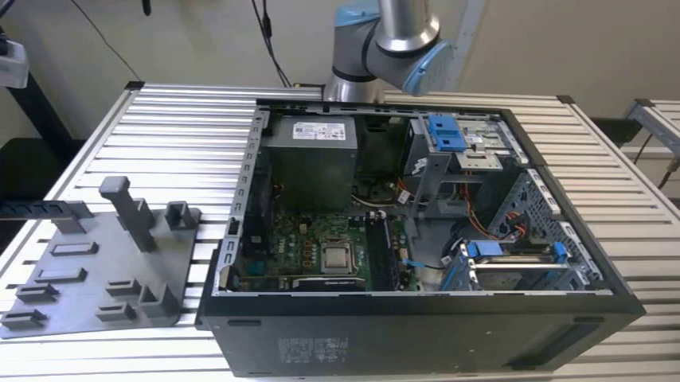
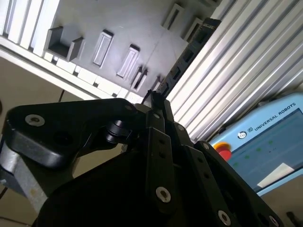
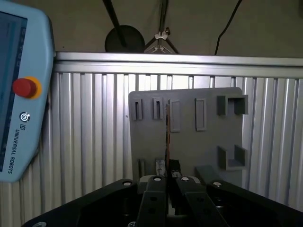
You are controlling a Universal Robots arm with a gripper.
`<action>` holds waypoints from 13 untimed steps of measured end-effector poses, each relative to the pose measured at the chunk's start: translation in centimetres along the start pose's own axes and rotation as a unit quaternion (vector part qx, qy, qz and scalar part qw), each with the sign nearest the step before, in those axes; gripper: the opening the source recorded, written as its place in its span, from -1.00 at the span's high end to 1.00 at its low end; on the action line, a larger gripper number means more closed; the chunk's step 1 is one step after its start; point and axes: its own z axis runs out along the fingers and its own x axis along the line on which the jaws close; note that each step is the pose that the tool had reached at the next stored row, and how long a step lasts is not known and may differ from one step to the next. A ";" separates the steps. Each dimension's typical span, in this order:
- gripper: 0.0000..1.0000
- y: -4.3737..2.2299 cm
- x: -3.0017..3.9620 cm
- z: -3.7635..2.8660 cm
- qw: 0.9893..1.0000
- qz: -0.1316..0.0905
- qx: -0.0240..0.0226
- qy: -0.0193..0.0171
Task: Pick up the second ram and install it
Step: 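Pick up the second ram and move it above second insertion slot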
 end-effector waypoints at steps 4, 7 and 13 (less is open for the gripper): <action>0.72 0.00 -0.01 -0.39 1.000 0.000 0.000 0.000; 0.72 0.01 -0.01 -0.70 1.000 0.000 0.000 0.000; 0.72 0.02 -0.02 -1.37 1.000 0.000 0.000 0.000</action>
